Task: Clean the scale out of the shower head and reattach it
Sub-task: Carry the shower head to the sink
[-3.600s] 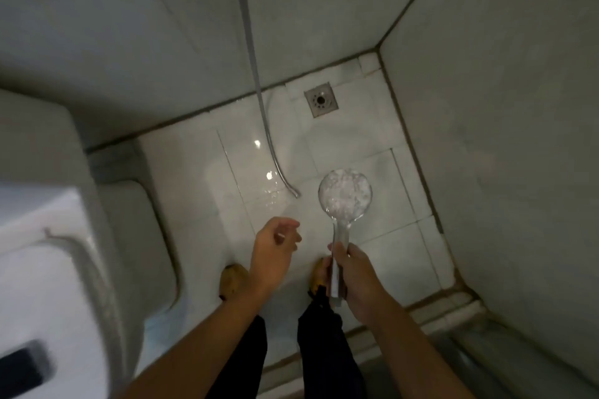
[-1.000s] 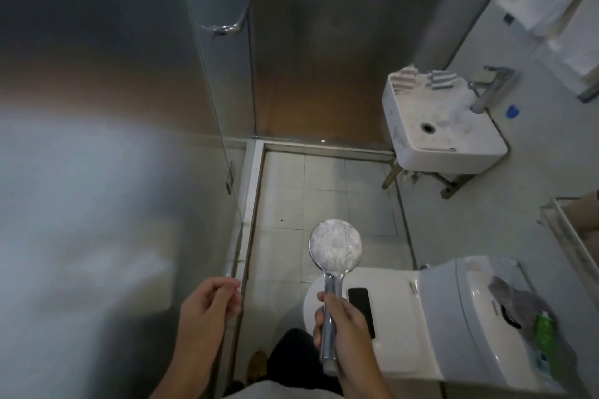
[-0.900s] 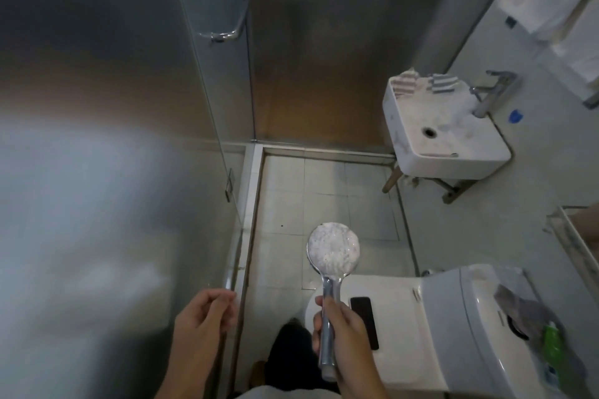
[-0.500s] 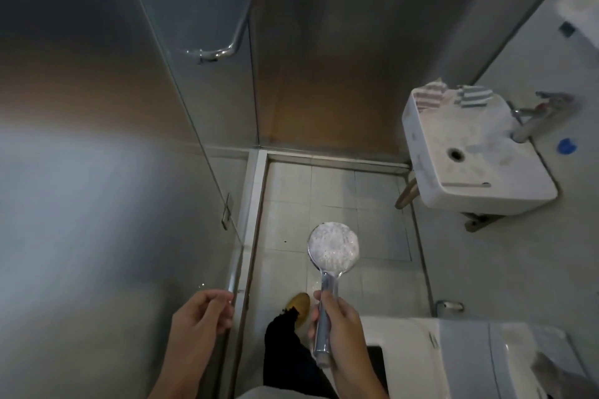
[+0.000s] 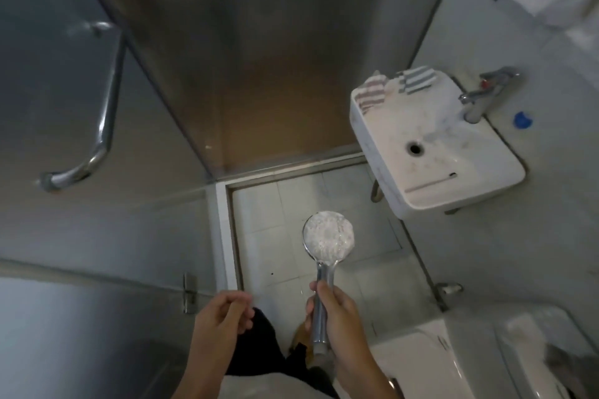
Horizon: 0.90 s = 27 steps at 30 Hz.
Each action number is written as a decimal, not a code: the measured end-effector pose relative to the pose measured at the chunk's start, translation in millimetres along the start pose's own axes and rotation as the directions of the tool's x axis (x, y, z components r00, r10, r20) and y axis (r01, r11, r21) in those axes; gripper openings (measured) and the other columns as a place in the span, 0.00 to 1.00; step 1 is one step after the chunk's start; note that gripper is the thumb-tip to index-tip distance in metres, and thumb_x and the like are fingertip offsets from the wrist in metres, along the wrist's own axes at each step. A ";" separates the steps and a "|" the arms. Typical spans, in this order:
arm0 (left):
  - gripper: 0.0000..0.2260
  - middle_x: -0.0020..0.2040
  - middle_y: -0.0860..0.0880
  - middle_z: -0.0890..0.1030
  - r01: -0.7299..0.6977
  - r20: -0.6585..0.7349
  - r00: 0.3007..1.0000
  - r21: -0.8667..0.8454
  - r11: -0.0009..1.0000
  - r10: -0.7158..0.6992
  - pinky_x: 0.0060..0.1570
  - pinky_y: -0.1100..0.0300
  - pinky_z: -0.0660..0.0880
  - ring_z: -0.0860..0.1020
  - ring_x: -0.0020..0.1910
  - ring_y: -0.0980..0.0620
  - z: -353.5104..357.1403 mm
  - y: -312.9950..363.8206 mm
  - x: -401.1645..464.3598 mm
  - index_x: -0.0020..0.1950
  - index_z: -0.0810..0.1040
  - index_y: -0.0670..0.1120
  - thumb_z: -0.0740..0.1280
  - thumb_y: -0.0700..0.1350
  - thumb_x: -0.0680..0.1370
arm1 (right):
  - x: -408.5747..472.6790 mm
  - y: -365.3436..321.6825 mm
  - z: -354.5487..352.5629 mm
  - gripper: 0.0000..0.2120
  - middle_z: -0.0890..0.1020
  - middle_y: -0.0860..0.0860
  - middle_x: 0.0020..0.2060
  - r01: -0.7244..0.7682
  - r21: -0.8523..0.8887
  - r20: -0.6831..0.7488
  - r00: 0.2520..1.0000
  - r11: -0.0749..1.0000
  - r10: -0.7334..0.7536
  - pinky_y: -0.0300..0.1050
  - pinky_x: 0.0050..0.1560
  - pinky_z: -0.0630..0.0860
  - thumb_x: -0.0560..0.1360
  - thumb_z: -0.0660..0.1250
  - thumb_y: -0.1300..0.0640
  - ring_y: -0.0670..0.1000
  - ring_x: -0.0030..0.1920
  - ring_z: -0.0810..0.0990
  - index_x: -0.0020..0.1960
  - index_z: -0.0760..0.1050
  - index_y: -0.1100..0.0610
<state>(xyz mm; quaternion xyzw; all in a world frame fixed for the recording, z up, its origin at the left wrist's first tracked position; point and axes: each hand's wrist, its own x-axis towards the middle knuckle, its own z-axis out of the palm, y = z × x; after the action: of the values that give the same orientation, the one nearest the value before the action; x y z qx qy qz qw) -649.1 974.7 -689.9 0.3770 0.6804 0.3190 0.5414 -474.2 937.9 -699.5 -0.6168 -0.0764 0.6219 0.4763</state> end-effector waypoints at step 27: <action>0.13 0.50 0.48 0.84 -0.374 0.803 0.523 0.516 0.771 -0.284 0.59 0.47 0.76 0.81 0.53 0.47 217.1 199.1 255.1 0.46 0.78 0.55 0.58 0.60 0.77 | 191.9 -199.2 73.3 0.13 0.79 0.54 0.39 0.167 0.000 -0.570 0.810 0.986 -0.137 0.36 0.40 0.77 0.81 0.58 0.49 0.48 0.39 0.79 0.44 0.74 0.57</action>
<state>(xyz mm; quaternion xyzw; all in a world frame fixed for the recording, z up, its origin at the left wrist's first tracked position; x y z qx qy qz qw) -436.6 1301.2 -694.4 0.6606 0.3809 -0.1414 0.6313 -395.3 1212.2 -680.1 -0.7536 0.0354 0.3718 0.5409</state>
